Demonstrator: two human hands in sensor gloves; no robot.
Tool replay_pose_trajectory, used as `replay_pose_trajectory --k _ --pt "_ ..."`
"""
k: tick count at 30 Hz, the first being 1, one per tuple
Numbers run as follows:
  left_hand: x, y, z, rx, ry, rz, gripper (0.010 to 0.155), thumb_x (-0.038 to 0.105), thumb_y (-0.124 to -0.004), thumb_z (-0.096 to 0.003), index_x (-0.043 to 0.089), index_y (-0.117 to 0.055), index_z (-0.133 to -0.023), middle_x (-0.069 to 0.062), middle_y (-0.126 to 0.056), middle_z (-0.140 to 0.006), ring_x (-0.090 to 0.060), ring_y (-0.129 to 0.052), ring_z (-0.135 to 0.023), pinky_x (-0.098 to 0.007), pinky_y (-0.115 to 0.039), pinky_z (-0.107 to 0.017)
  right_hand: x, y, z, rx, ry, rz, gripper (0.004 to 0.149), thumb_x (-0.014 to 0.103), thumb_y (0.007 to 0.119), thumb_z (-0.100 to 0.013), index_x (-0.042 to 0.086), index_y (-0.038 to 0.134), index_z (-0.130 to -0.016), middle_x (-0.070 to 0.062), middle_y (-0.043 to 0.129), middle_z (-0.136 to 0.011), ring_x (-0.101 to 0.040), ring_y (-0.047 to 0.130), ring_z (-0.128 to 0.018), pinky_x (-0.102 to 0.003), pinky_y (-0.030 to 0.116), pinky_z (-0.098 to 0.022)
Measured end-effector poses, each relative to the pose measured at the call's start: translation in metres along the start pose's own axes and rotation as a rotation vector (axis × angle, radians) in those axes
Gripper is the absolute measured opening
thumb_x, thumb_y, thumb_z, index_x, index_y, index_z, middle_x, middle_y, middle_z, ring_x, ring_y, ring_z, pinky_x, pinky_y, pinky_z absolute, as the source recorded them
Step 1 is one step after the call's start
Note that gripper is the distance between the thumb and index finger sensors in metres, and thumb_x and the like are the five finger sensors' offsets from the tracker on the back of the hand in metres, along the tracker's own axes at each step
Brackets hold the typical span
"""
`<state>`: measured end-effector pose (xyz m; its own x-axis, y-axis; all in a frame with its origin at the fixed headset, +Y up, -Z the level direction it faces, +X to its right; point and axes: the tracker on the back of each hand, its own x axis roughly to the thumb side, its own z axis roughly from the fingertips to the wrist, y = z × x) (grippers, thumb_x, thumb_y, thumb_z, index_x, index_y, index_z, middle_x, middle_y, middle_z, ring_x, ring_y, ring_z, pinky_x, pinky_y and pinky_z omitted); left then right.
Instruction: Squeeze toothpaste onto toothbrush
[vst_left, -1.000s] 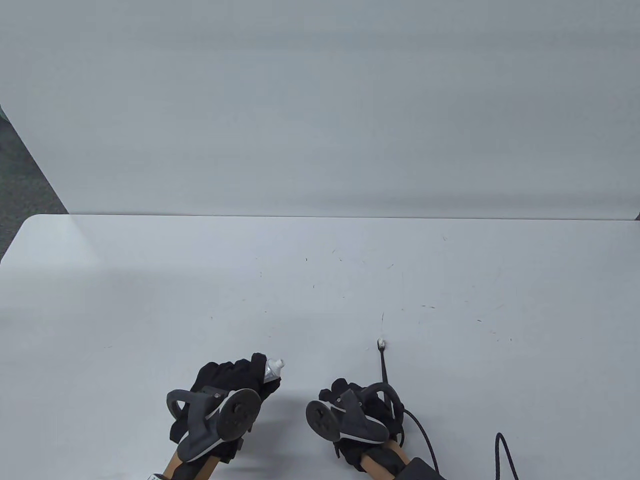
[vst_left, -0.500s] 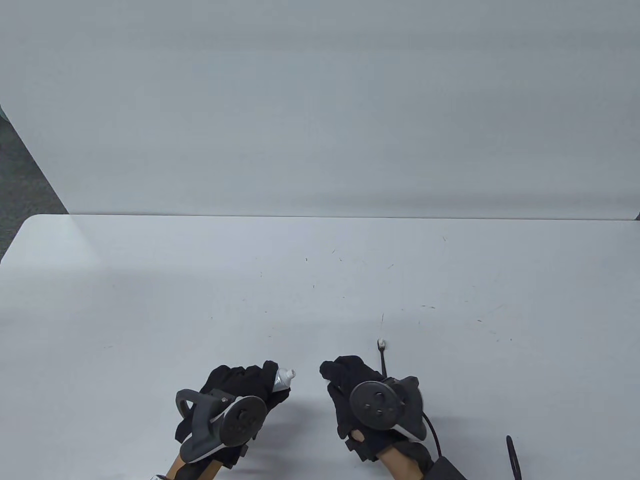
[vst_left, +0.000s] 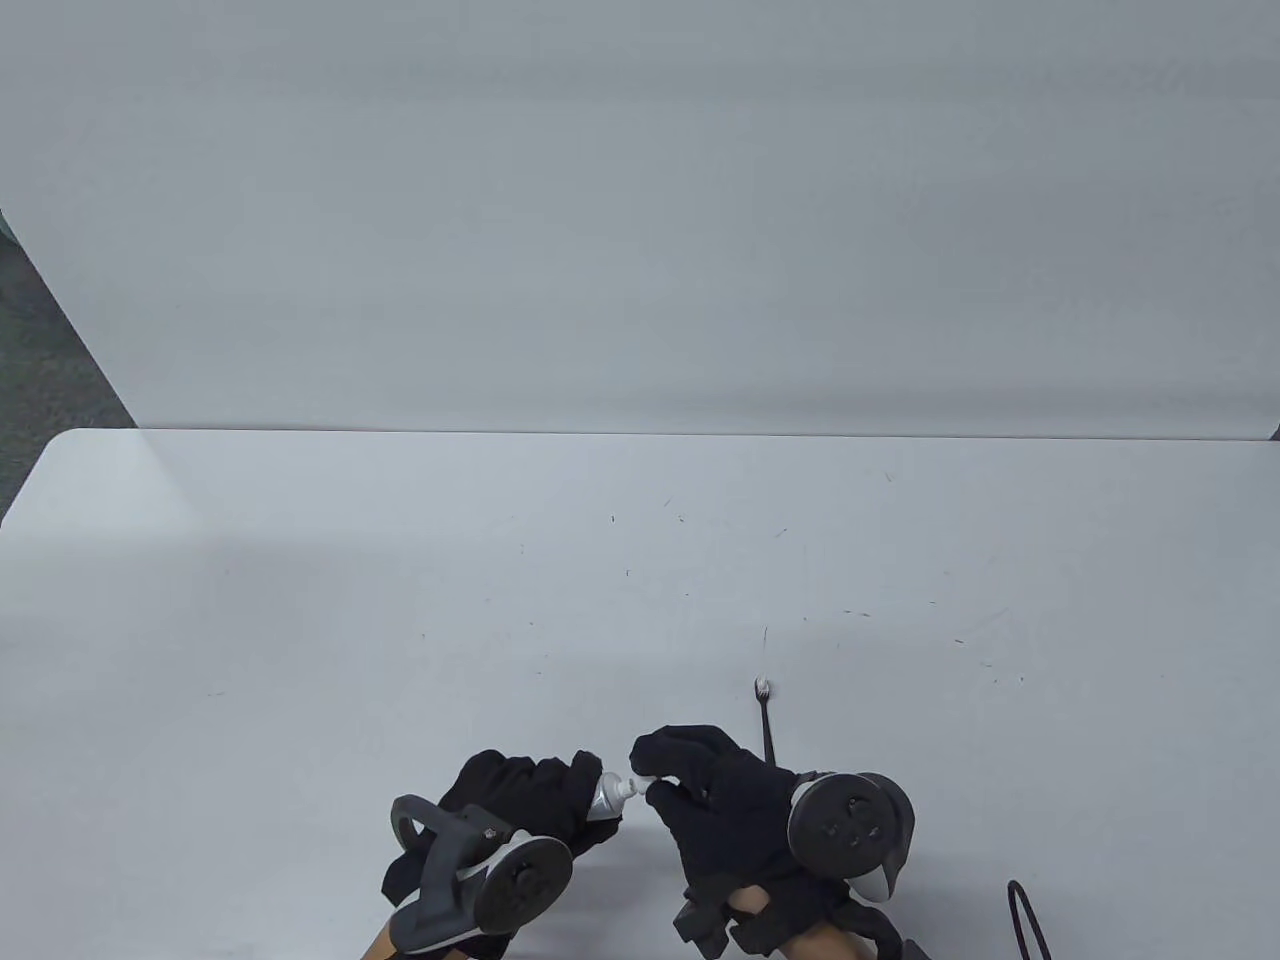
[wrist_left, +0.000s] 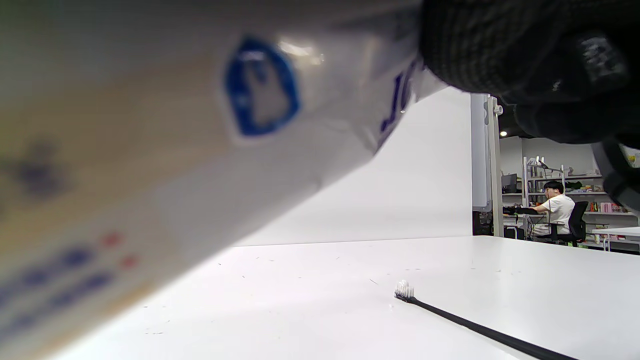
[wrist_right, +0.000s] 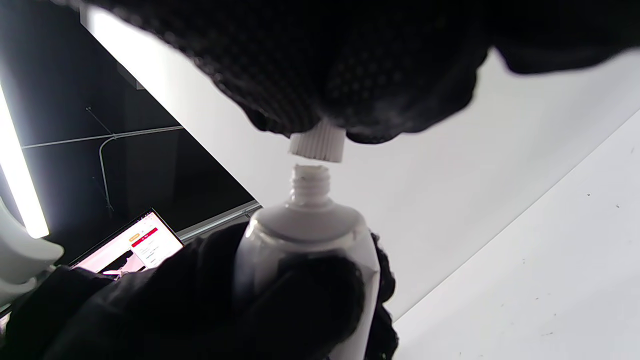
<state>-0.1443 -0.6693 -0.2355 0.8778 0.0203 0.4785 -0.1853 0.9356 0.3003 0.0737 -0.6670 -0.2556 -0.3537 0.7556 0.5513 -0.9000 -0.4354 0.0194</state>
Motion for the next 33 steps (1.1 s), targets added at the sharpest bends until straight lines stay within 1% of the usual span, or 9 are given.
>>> replay_pose_trajectory --k 10,13,15,21,25,27,29,31,33 --pt "0.003 0.002 0.0 -0.002 -0.007 -0.013 0.067 0.06 -0.083 -0.0332 0.018 -0.083 -0.085 -0.009 -0.099 -0.073 -0.036 -0.104 -0.053 -0.054 -0.083 -0.042 0.0 0.006 0.0 0.048 0.009 0.004 0.04 0.017 0.088 -0.033 0.012 0.092 -0.073 -0.017 0.092 -0.073 -0.021 0.098 -0.025 -0.043 0.088 -0.012" --pt "0.002 0.003 0.0 0.0 -0.004 -0.006 0.067 0.06 -0.083 -0.0333 0.018 -0.083 -0.085 -0.009 -0.099 -0.073 -0.035 -0.104 -0.053 -0.054 -0.083 -0.042 -0.003 0.006 0.0 0.139 0.067 -0.006 0.052 0.028 0.084 -0.037 0.014 0.081 -0.087 -0.02 0.081 -0.085 -0.023 0.096 -0.034 -0.044 0.087 -0.018" --pt "0.002 0.003 0.0 0.003 -0.002 -0.01 0.067 0.06 -0.083 -0.0332 0.018 -0.083 -0.085 -0.009 -0.099 -0.073 -0.035 -0.104 -0.053 -0.054 -0.083 -0.042 -0.006 0.005 0.001 0.122 0.103 -0.062 0.057 0.031 0.083 -0.038 0.01 0.075 -0.091 -0.024 0.073 -0.09 -0.027 0.095 -0.036 -0.046 0.086 -0.018" --pt "0.003 0.003 0.0 0.0 -0.006 -0.016 0.067 0.06 -0.083 -0.0333 0.018 -0.083 -0.085 -0.009 -0.099 -0.073 -0.036 -0.104 -0.053 -0.055 -0.083 -0.042 -0.006 0.008 0.001 0.116 0.102 0.003 0.045 0.024 0.079 -0.039 0.007 0.081 -0.081 -0.022 0.074 -0.088 -0.025 0.095 -0.037 -0.045 0.086 -0.019" --pt "0.004 0.002 -0.001 -0.004 -0.019 -0.014 0.067 0.06 -0.083 -0.0331 0.018 -0.083 -0.085 -0.009 -0.099 -0.073 -0.036 -0.104 -0.053 -0.055 -0.083 -0.042 -0.008 0.01 0.002 0.122 0.129 0.043 0.044 0.032 0.076 -0.041 0.004 0.084 -0.074 -0.022 0.075 -0.087 -0.027 0.095 -0.038 -0.046 0.086 -0.02" --pt "0.004 0.002 -0.001 -0.004 -0.017 -0.023 0.067 0.06 -0.083 -0.0332 0.018 -0.083 -0.085 -0.009 -0.099 -0.073 -0.035 -0.104 -0.053 -0.054 -0.083 -0.042 -0.012 0.009 0.002 0.151 0.165 0.046 0.046 0.036 0.074 -0.042 0.005 0.085 -0.074 -0.024 0.074 -0.088 -0.029 0.095 -0.04 -0.047 0.085 -0.02" --pt "0.004 0.002 -0.001 -0.005 -0.013 -0.017 0.067 0.06 -0.083 -0.0331 0.018 -0.083 -0.085 -0.009 -0.099 -0.073 -0.036 -0.104 -0.053 -0.055 -0.083 -0.042 -0.013 0.007 0.003 0.157 0.157 0.017 0.056 0.041 0.071 -0.043 0.005 0.077 -0.085 -0.024 0.071 -0.091 -0.03 0.094 -0.042 -0.048 0.085 -0.022" --pt "0.004 0.003 -0.001 -0.002 -0.013 -0.019 0.067 0.06 -0.083 -0.0332 0.018 -0.083 -0.085 -0.009 -0.099 -0.073 -0.035 -0.104 -0.053 -0.054 -0.083 -0.042 -0.013 0.008 0.003 0.173 0.158 -0.039 0.056 0.036 0.074 -0.042 0.005 0.071 -0.088 -0.024 0.066 -0.093 -0.03 0.093 -0.044 -0.048 0.084 -0.023" --pt "0.005 0.003 -0.001 -0.002 -0.016 -0.021 0.067 0.06 -0.083 -0.0333 0.018 -0.083 -0.085 -0.009 -0.099 -0.073 -0.035 -0.104 -0.053 -0.055 -0.083 -0.042 -0.011 0.011 0.003 0.182 0.147 -0.046 0.048 0.029 0.075 -0.042 0.008 0.073 -0.085 -0.024 0.065 -0.093 -0.03 0.092 -0.046 -0.049 0.083 -0.025"
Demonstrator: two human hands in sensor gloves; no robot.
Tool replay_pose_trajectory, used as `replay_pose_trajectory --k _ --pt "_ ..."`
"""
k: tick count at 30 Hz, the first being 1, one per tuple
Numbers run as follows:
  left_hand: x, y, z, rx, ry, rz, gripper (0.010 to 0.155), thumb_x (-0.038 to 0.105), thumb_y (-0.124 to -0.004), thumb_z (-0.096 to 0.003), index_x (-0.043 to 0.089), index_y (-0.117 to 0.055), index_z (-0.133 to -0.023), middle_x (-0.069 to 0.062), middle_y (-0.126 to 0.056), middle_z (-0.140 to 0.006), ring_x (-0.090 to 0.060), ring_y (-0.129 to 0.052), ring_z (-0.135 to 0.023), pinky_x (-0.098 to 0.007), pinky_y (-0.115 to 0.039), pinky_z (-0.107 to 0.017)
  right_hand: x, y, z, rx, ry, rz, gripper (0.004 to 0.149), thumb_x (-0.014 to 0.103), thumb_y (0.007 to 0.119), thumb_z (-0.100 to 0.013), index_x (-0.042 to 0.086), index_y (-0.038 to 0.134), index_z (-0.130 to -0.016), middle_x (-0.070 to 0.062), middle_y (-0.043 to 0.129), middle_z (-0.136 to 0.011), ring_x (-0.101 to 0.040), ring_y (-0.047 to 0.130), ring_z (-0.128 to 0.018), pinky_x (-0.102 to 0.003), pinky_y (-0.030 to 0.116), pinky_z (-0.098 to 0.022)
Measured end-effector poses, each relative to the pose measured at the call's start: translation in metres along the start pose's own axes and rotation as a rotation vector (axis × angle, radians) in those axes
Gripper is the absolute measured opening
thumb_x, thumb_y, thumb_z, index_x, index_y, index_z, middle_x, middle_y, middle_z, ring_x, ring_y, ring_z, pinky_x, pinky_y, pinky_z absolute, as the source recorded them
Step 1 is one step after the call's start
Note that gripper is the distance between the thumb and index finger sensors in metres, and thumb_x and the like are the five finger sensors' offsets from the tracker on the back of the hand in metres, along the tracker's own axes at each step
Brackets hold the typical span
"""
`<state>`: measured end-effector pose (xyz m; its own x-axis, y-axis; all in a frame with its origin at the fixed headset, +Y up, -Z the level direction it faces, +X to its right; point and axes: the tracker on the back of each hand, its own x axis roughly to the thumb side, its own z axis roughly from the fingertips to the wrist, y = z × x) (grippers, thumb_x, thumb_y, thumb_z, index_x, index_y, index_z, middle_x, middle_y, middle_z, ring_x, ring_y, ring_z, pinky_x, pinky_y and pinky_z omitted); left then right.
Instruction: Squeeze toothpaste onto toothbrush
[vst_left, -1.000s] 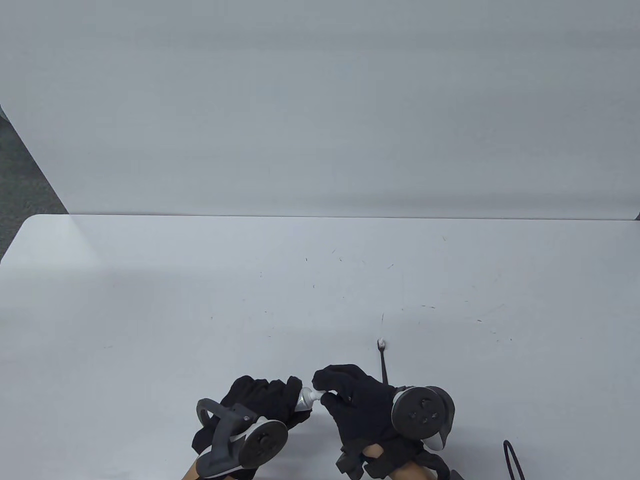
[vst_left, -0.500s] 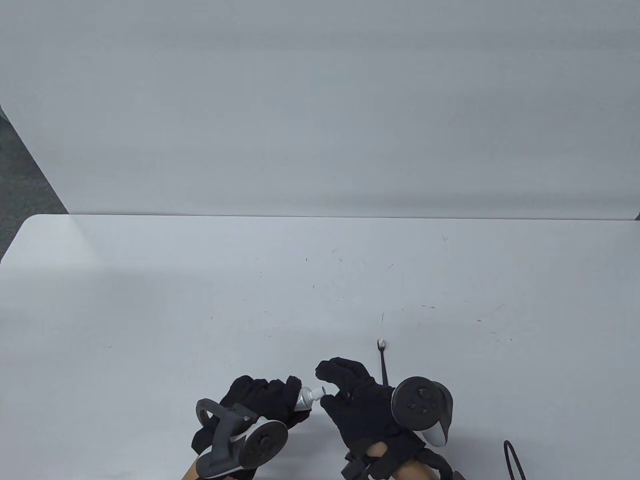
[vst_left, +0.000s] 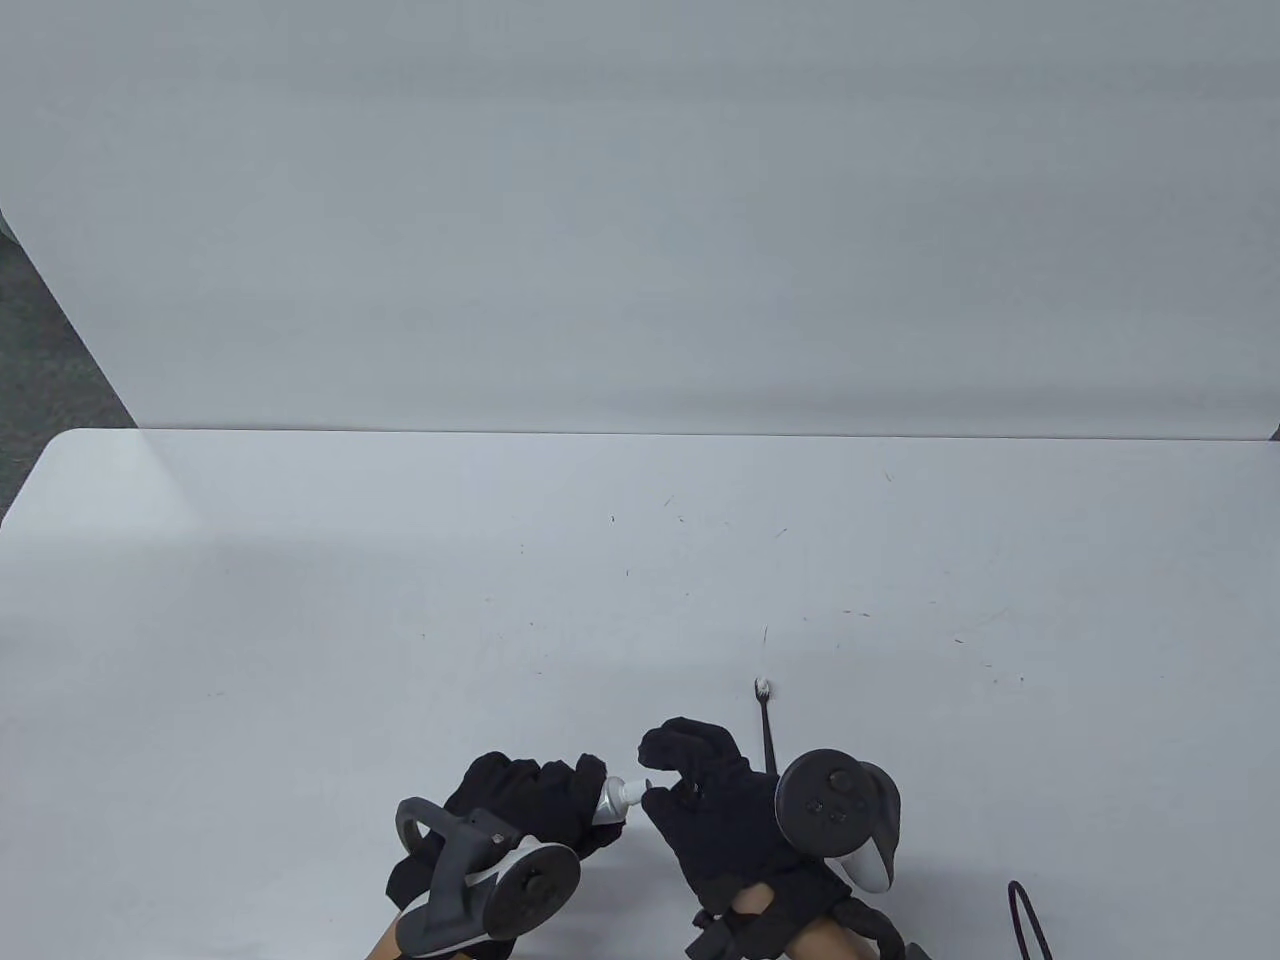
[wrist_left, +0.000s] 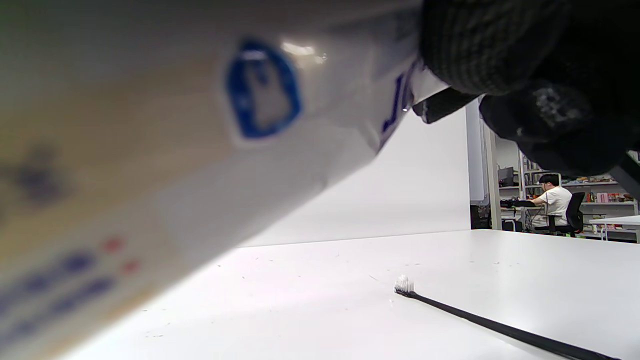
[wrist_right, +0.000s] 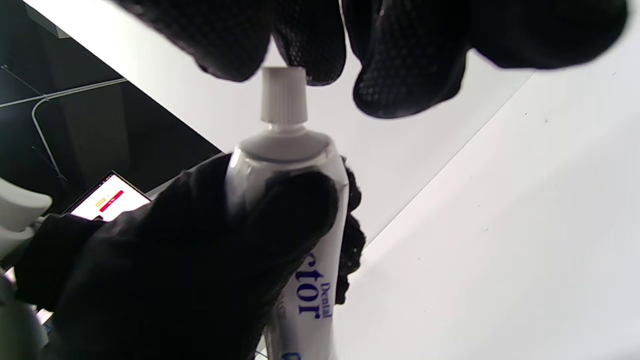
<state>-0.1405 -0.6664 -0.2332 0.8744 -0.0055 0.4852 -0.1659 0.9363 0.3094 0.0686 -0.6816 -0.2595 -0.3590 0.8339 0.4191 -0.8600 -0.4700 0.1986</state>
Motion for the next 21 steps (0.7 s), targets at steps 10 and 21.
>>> replay_pose_trajectory --k 10,21 --pt "0.0013 0.0001 0.0 0.002 -0.002 -0.005 0.067 0.06 -0.083 -0.0331 0.018 -0.083 -0.085 -0.009 -0.099 -0.073 -0.035 -0.104 -0.053 -0.055 -0.083 -0.042 -0.0044 0.0015 0.0005 0.029 0.031 -0.035 0.054 0.033 0.073 -0.043 0.006 0.067 -0.09 -0.024 0.064 -0.093 -0.033 0.091 -0.049 -0.051 0.083 -0.027" --pt "0.0025 -0.002 -0.0003 -0.002 -0.006 -0.01 0.067 0.06 -0.083 -0.0331 0.018 -0.083 -0.085 -0.009 -0.099 -0.073 -0.035 -0.104 -0.053 -0.054 -0.083 -0.042 -0.0068 0.0016 0.0019 0.035 0.041 -0.051 0.052 0.034 0.073 -0.043 0.007 0.07 -0.088 -0.024 0.067 -0.092 -0.035 0.091 -0.052 -0.052 0.083 -0.03"
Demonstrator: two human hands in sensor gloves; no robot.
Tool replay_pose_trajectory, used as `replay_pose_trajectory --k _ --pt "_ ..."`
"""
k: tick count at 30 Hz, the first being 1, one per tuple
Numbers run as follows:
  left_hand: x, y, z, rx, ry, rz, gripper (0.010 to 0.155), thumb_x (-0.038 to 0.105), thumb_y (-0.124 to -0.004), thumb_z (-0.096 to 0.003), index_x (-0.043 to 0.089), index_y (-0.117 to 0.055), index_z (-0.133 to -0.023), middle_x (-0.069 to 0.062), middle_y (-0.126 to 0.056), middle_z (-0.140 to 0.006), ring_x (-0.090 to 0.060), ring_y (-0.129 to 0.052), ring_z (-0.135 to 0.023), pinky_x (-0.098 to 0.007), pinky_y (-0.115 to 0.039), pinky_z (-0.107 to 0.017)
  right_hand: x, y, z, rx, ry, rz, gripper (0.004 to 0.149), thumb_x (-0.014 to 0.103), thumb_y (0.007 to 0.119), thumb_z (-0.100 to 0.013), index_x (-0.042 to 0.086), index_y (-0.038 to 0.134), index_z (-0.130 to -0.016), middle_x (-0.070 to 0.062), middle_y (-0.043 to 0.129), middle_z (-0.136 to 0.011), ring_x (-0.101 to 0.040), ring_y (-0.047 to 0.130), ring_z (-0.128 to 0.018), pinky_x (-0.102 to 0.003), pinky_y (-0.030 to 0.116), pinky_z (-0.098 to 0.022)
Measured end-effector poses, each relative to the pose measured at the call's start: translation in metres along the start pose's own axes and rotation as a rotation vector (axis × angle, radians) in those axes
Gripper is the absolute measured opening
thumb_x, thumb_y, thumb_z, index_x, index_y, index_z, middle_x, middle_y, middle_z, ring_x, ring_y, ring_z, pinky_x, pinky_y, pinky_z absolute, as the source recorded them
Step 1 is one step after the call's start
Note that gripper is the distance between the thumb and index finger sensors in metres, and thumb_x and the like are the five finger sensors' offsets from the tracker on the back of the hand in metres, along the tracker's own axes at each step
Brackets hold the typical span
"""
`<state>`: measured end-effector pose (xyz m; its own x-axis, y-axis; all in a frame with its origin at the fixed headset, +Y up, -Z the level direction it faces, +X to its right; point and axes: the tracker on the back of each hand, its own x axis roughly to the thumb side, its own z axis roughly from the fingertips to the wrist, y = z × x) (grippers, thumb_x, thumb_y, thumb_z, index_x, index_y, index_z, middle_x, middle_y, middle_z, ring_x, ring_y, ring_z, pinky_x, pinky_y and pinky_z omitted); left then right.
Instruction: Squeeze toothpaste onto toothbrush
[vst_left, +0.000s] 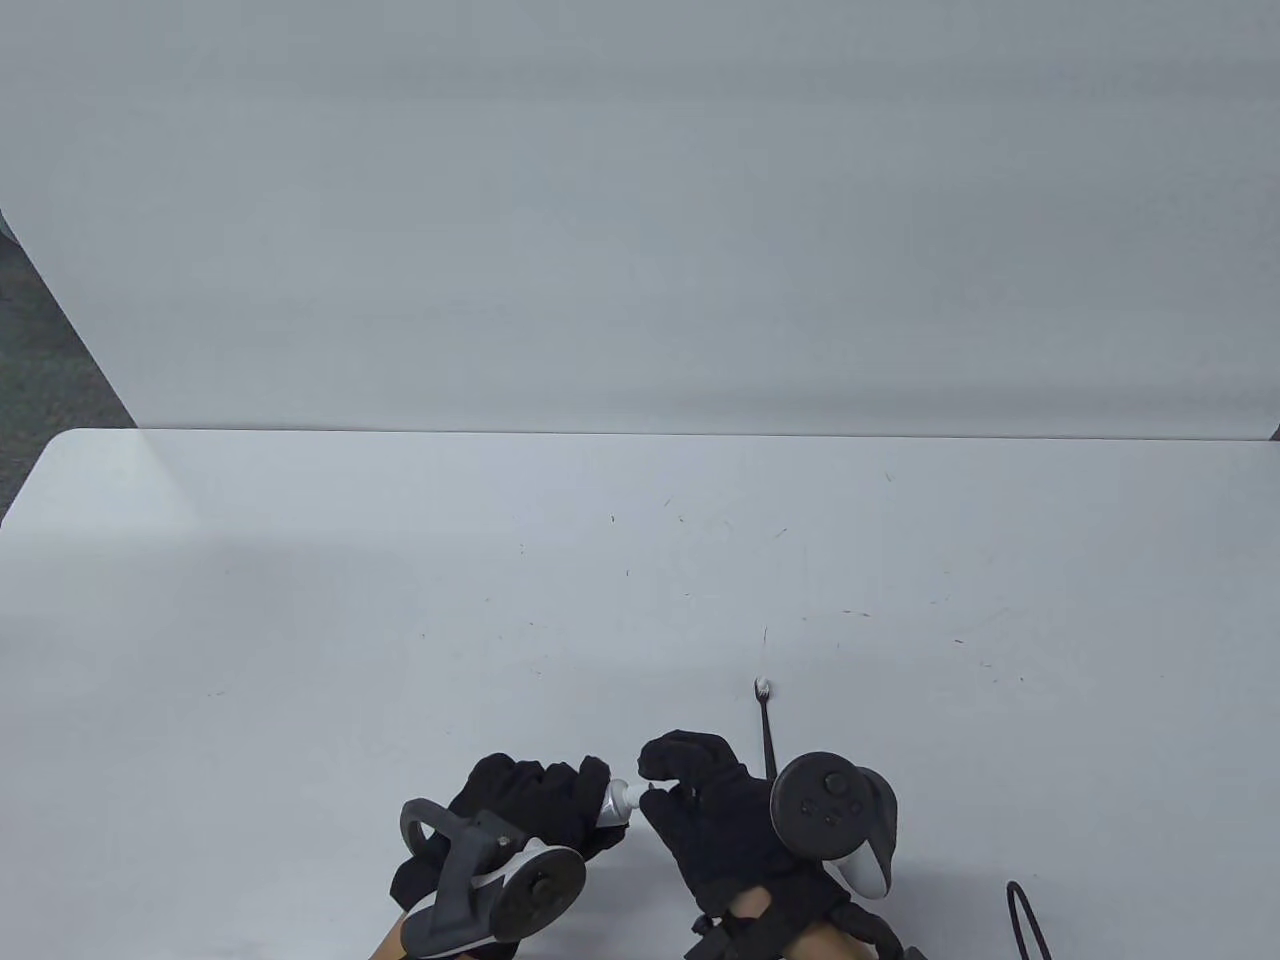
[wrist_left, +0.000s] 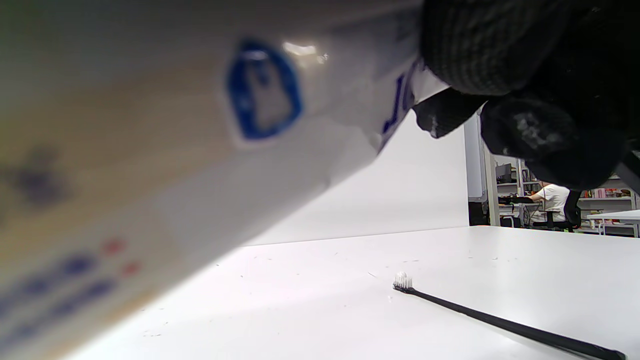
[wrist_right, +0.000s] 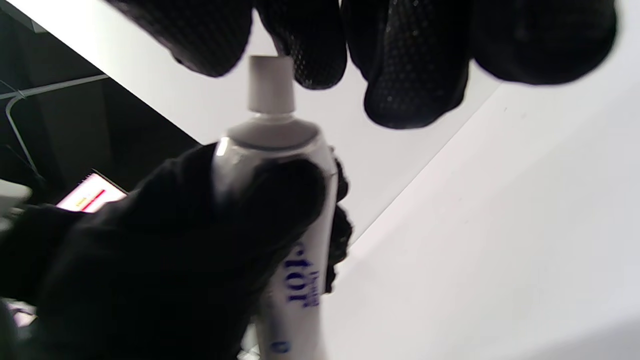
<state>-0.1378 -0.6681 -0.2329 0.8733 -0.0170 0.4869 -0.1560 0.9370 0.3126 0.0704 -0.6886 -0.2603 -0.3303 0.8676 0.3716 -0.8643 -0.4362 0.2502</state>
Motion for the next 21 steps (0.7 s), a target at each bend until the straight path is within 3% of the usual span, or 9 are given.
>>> replay_pose_trajectory --k 2,7,8,9,12,14,17,21 --pt "0.0002 0.0 0.0002 0.002 -0.004 0.001 0.067 0.06 -0.083 -0.033 0.018 -0.083 -0.085 -0.009 -0.099 -0.073 -0.035 -0.104 -0.053 -0.054 -0.083 -0.042 0.0015 0.0015 -0.0002 -0.006 0.004 -0.012 0.047 0.028 0.074 -0.043 0.008 0.071 -0.085 -0.023 0.066 -0.092 -0.035 0.091 -0.053 -0.053 0.082 -0.031" --pt "0.0027 -0.0011 0.0 -0.006 -0.009 -0.006 0.067 0.06 -0.083 -0.0331 0.018 -0.083 -0.085 -0.009 -0.099 -0.073 -0.035 -0.104 -0.053 -0.055 -0.083 -0.042 0.0002 -0.0021 0.0017 -0.073 0.033 0.121 0.044 0.039 0.07 -0.043 0.007 0.088 -0.068 -0.022 0.08 -0.083 -0.036 0.096 -0.048 -0.054 0.084 -0.027" --pt "0.0026 -0.001 -0.0001 -0.004 -0.009 -0.004 0.067 0.06 -0.083 -0.033 0.018 -0.083 -0.085 -0.009 -0.099 -0.073 -0.035 -0.104 -0.053 -0.054 -0.083 -0.042 -0.0005 -0.0021 0.0027 -0.064 0.029 0.112 0.046 0.039 0.069 -0.044 0.007 0.085 -0.072 -0.022 0.078 -0.084 -0.036 0.095 -0.049 -0.054 0.084 -0.028" --pt "0.0023 -0.0011 0.0 -0.003 -0.009 -0.004 0.067 0.06 -0.083 -0.0331 0.018 -0.083 -0.085 -0.009 -0.099 -0.073 -0.035 -0.104 -0.053 -0.054 -0.083 -0.042 -0.0011 -0.0013 0.0026 -0.047 0.016 0.084 0.052 0.041 0.07 -0.044 0.007 0.077 -0.083 -0.023 0.075 -0.087 -0.037 0.093 -0.051 -0.054 0.083 -0.029" --pt "0.0018 -0.0008 0.0002 0.0 -0.007 -0.002 0.067 0.06 -0.083 -0.0331 0.018 -0.083 -0.085 -0.009 -0.099 -0.073 -0.035 -0.104 -0.053 -0.054 -0.083 -0.042 0.0011 0.0029 0.0009 0.019 0.008 0.001 0.05 0.031 0.073 -0.044 0.009 0.068 -0.088 -0.023 0.064 -0.093 -0.037 0.089 -0.057 -0.055 0.08 -0.033" --pt "0.0031 -0.0015 0.0004 -0.005 -0.013 -0.01 0.067 0.06 -0.083 -0.033 0.018 -0.083 -0.085 -0.009 -0.099 -0.073 -0.035 -0.104 -0.053 -0.054 -0.083 -0.042 0.0037 0.0031 0.0009 -0.043 0.012 0.058 0.044 0.03 0.074 -0.043 0.008 0.077 -0.081 -0.023 0.071 -0.089 -0.037 0.092 -0.053 -0.055 0.082 -0.031" --pt "0.0051 -0.0021 0.0001 -0.011 -0.02 -0.008 0.067 0.06 -0.083 -0.0329 0.018 -0.083 -0.085 -0.009 -0.099 -0.073 -0.035 -0.104 -0.053 -0.054 -0.083 -0.042 0.0033 -0.0003 0.0025 -0.096 0.018 0.183 0.043 0.04 0.071 -0.043 0.008 0.09 -0.066 -0.021 0.083 -0.081 -0.036 0.096 -0.047 -0.055 0.084 -0.027" --pt "0.0051 -0.002 0.0002 -0.006 -0.018 -0.005 0.067 0.06 -0.083 -0.0331 0.018 -0.083 -0.085 -0.009 -0.099 -0.073 -0.035 -0.104 -0.053 -0.054 -0.083 -0.042 0.0032 0.0046 0.0024 0.011 -0.021 0.055 0.054 0.037 0.072 -0.044 0.007 0.069 -0.088 -0.023 0.068 -0.091 -0.038 0.09 -0.056 -0.056 0.081 -0.033"
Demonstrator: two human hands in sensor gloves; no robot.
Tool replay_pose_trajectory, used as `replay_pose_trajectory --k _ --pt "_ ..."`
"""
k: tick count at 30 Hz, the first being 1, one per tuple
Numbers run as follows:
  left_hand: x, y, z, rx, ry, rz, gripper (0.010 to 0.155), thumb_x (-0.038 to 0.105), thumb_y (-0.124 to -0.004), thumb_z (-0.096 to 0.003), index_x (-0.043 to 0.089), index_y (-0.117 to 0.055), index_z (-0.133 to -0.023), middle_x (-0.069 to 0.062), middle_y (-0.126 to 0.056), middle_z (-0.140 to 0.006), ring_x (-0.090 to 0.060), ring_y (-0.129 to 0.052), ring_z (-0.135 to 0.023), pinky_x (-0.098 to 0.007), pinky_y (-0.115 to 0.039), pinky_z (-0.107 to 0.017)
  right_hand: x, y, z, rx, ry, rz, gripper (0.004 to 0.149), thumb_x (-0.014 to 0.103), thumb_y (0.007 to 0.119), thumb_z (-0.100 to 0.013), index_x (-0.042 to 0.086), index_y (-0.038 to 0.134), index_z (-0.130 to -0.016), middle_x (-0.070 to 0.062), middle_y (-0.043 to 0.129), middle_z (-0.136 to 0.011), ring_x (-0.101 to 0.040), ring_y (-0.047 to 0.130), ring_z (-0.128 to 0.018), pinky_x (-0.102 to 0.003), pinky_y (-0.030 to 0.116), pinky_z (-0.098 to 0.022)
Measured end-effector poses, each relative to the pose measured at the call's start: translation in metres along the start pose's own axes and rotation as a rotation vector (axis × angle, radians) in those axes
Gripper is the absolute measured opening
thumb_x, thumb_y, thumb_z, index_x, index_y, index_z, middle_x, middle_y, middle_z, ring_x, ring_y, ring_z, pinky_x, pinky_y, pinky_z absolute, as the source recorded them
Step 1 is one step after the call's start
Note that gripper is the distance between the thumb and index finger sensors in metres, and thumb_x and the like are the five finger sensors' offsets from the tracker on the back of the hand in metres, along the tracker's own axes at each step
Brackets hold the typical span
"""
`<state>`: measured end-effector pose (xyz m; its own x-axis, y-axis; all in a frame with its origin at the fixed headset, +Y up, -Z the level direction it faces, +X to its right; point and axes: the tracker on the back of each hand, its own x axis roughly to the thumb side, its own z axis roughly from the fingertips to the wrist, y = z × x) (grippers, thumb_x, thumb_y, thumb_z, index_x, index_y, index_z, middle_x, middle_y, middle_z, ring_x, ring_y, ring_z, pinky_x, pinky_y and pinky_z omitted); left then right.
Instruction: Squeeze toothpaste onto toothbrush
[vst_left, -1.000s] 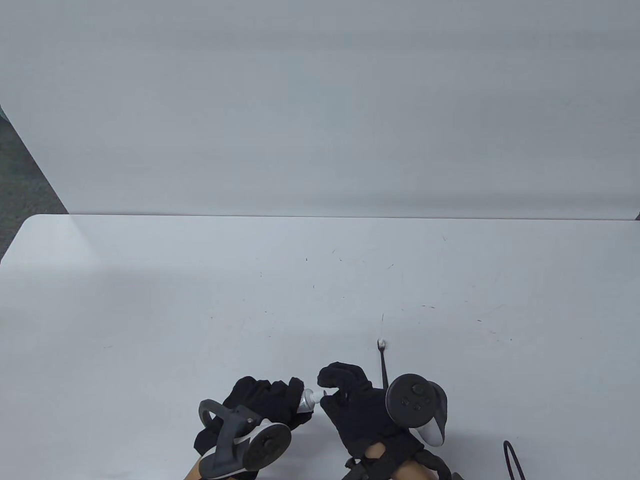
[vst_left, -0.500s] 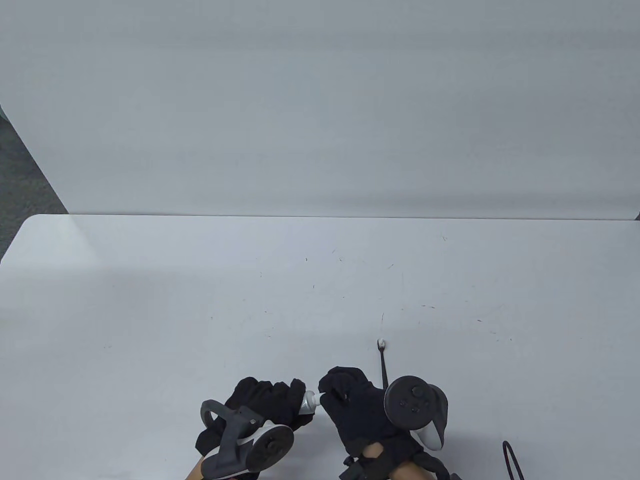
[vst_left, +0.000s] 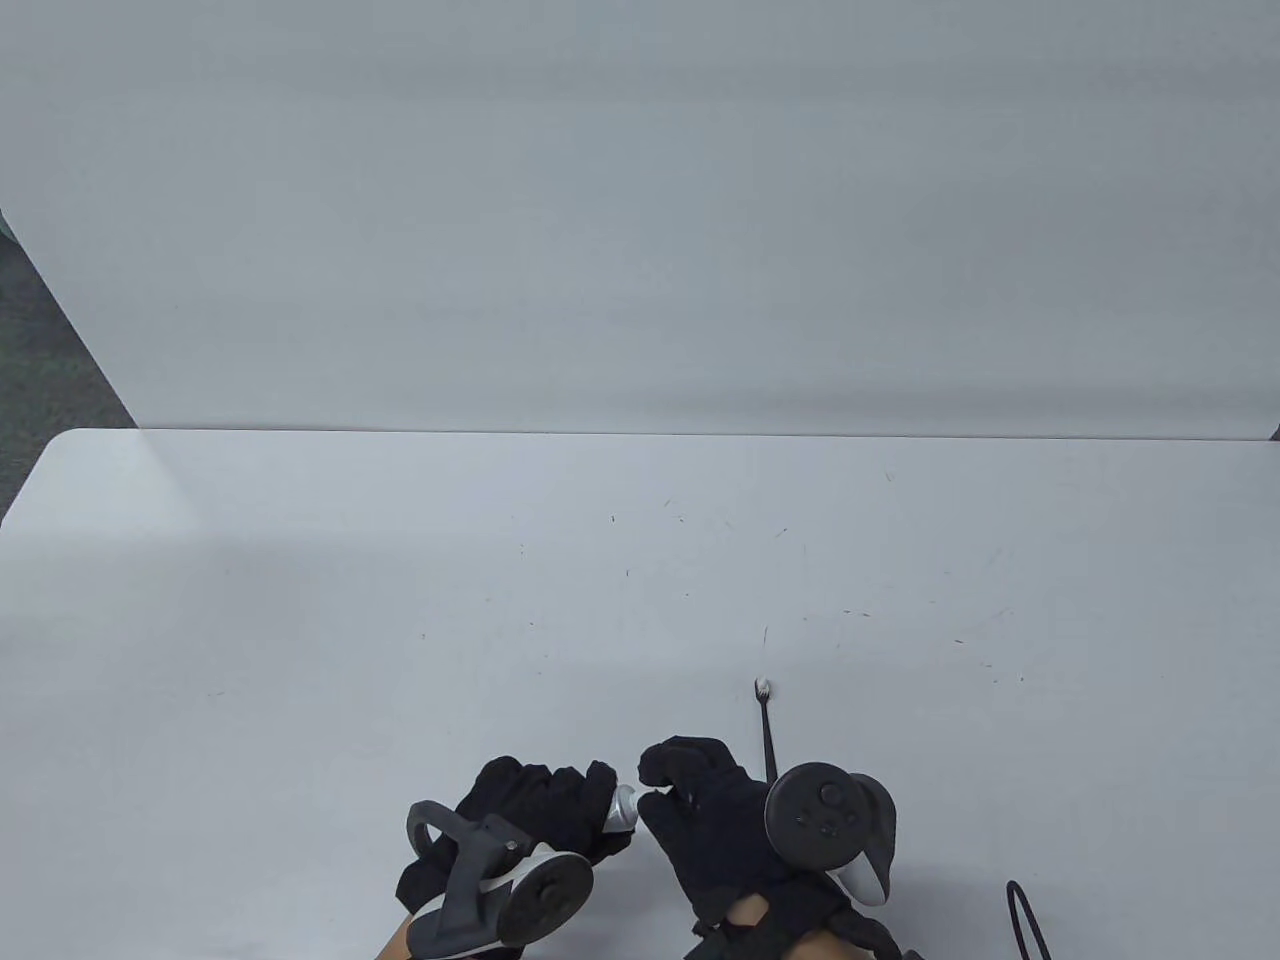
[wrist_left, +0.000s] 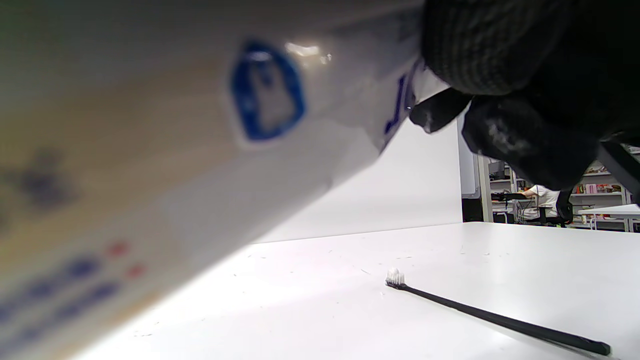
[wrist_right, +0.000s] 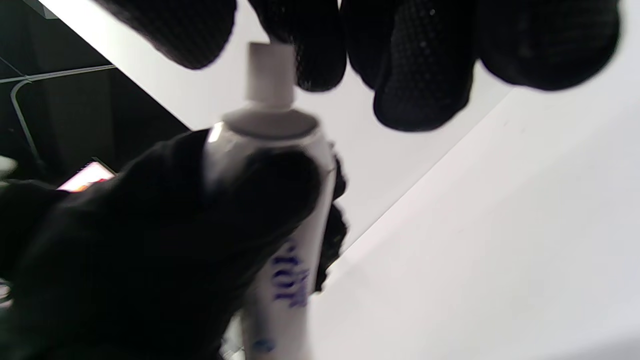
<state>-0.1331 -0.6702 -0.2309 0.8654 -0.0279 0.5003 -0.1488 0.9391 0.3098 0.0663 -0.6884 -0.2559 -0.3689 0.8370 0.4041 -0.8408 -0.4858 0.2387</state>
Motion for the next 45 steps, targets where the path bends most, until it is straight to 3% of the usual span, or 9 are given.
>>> replay_pose_trajectory --k 2,7,11,13,17,21,27,38,45 --pt "0.001 0.0 0.0 0.0 -0.005 -0.005 0.067 0.06 -0.083 -0.033 0.018 -0.083 -0.085 -0.009 -0.099 -0.073 -0.035 -0.104 -0.053 -0.054 -0.083 -0.043 0.003 0.003 0.0 -0.02 0.022 0.047 0.047 0.03 0.072 -0.043 0.007 0.071 -0.084 -0.023 0.068 -0.09 -0.038 0.09 -0.057 -0.057 0.08 -0.034" --pt "0.004 -0.001 0.0 -0.009 -0.018 -0.007 0.067 0.06 -0.083 -0.0328 0.018 -0.083 -0.085 -0.009 -0.099 -0.073 -0.035 -0.104 -0.053 -0.054 -0.083 -0.042 0.002 -0.004 0.002 -0.112 0.035 0.18 0.045 0.042 0.069 -0.043 0.007 0.092 -0.06 -0.02 0.085 -0.078 -0.036 0.098 -0.046 -0.055 0.085 -0.027" --pt "0.003 0.001 0.001 0.005 -0.013 -0.002 0.067 0.06 -0.083 -0.0329 0.018 -0.083 -0.085 -0.009 -0.099 -0.073 -0.035 -0.104 -0.053 -0.054 -0.083 -0.042 0.003 0.0 0.002 -0.019 -0.007 0.052 0.053 0.04 0.07 -0.044 0.007 0.071 -0.085 -0.023 0.069 -0.09 -0.038 0.09 -0.056 -0.057 0.081 -0.033" --pt "0.003 0.0 0.001 0.001 -0.015 -0.009 0.067 0.06 -0.083 -0.0329 0.018 -0.083 -0.085 -0.009 -0.099 -0.073 -0.035 -0.104 -0.053 -0.054 -0.083 -0.042 0.006 0.002 0.002 -0.055 0.002 0.081 0.045 0.033 0.071 -0.043 0.006 0.075 -0.079 -0.023 0.071 -0.088 -0.039 0.091 -0.056 -0.057 0.081 -0.033" --pt "0.007 0.0 0.001 -0.004 -0.028 -0.008 0.067 0.06 -0.083 -0.0329 0.018 -0.083 -0.085 -0.009 -0.099 -0.073 -0.035 -0.104 -0.053 -0.054 -0.083 -0.042 0.005 -0.003 0.002 -0.152 -0.007 0.244 0.043 0.042 0.068 -0.043 0.009 0.094 -0.056 -0.018 0.088 -0.075 -0.035 0.099 -0.043 -0.055 0.086 -0.026" --pt "0.005 0.0 0.001 0.006 -0.022 -0.002 0.067 0.06 -0.083 -0.0328 0.018 -0.083 -0.085 -0.009 -0.099 -0.073 -0.035 -0.104 -0.052 -0.054 -0.083 -0.042 0.002 -0.002 0.003 -0.051 -0.003 0.101 0.05 0.043 0.068 -0.044 0.009 0.078 -0.079 -0.022 0.074 -0.087 -0.04 0.092 -0.055 -0.058 0.081 -0.032" --pt "0.006 -0.001 0.001 -0.011 -0.024 0.0 0.067 0.06 -0.083 -0.0328 0.018 -0.084 -0.085 -0.008 -0.1 -0.073 -0.035 -0.104 -0.052 -0.054 -0.083 -0.042 0.008 0.0 0.003 -0.138 -0.029 0.258 0.041 0.038 0.07 -0.043 0.007 0.089 -0.064 -0.019 0.083 -0.079 -0.037 0.097 -0.048 -0.056 0.084 -0.029" --pt "0.009 -0.004 0.0 -0.027 -0.033 -0.012 0.067 0.06 -0.083 -0.0326 0.019 -0.084 -0.085 -0.008 -0.099 -0.073 -0.035 -0.104 -0.053 -0.054 -0.083 -0.042 0.003 0.001 0.0 -0.129 -0.005 0.223 0.042 0.036 0.071 -0.043 0.0 0.088 -0.054 -0.017 0.087 -0.074 -0.035 0.099 -0.044 -0.055 0.085 -0.027" --pt "-0.007 -0.009 -0.008 -0.143 0.091 -0.085 0.062 0.051 -0.071 -0.045 0.011 -0.068 -0.092 -0.011 -0.09 -0.081 -0.033 -0.102 -0.059 -0.054 -0.082 -0.046 0.001 -0.033 0.006 -0.264 0.022 0.123 0.045 0.037 0.069 -0.043 0.004 0.086 -0.07 -0.022 0.08 -0.083 -0.039 0.095 -0.052 -0.058 0.083 -0.031"
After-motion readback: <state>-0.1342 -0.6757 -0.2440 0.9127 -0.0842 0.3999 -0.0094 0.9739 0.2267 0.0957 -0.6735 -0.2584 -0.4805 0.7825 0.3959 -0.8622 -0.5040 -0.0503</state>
